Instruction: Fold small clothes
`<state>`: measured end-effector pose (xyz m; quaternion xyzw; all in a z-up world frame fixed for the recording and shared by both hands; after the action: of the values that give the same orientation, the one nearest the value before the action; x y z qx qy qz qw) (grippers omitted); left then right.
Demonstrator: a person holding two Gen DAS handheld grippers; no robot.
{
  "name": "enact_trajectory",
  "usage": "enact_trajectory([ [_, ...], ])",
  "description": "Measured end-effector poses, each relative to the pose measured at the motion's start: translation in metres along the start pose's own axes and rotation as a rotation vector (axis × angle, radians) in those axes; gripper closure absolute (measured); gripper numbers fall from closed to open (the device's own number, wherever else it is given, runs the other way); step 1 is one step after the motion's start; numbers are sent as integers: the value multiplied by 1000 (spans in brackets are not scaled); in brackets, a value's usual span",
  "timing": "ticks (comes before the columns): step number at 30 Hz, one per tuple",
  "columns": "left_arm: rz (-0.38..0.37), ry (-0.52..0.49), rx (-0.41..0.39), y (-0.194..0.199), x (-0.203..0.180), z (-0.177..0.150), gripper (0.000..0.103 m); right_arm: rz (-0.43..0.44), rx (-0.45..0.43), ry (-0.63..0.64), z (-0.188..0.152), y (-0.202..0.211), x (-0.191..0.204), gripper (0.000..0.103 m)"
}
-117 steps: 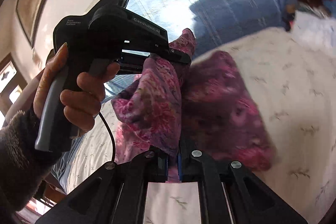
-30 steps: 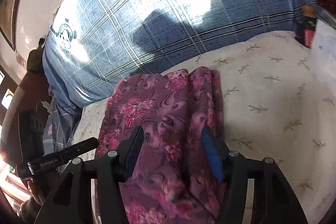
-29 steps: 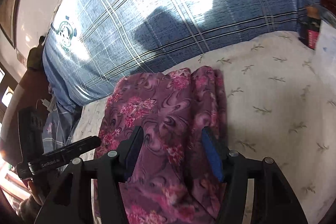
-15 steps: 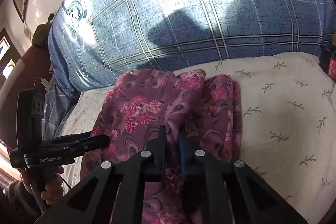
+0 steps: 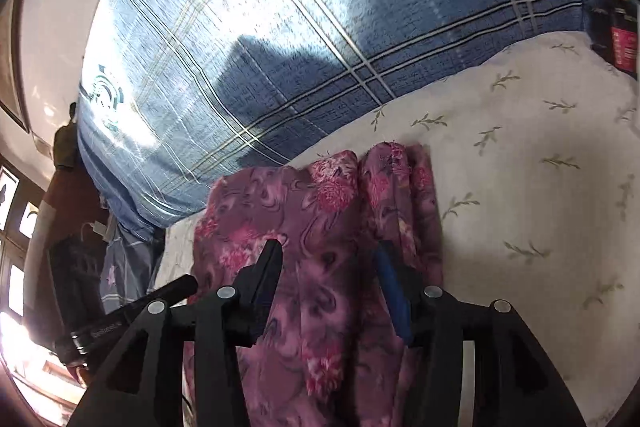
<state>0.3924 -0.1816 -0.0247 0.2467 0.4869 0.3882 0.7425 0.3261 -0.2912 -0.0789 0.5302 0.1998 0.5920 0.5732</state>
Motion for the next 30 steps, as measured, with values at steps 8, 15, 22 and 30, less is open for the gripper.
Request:
enact_trajectory([
  [8, 74, 32, 68, -40, 21, 11, 26, -130, 44, 61, 8, -33, -5, 97],
  [15, -67, 23, -20, 25, 3, -10, 28, 83, -90, 228, -16, 48, 23, 84],
  [22, 23, -5, 68, 5, 6, -55, 26, -94, -33, 270, -54, 29, 2, 75],
  [30, -171, 180, 134, 16, 22, -45, 27, 97, 30, -86, -31, 38, -58, 38],
])
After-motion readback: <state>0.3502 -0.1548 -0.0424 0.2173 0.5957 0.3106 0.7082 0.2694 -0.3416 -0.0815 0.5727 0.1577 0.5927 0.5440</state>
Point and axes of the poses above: each gripper's, at about its wrist camera, not at the fingertips, and y roughly against the way its jaws point, x to its left, z to its top, the point moved 8 cm from there along -y, roughly the way its jaws point, and after that the axes turned 15 degrees about -z, right-handed, at the moved point
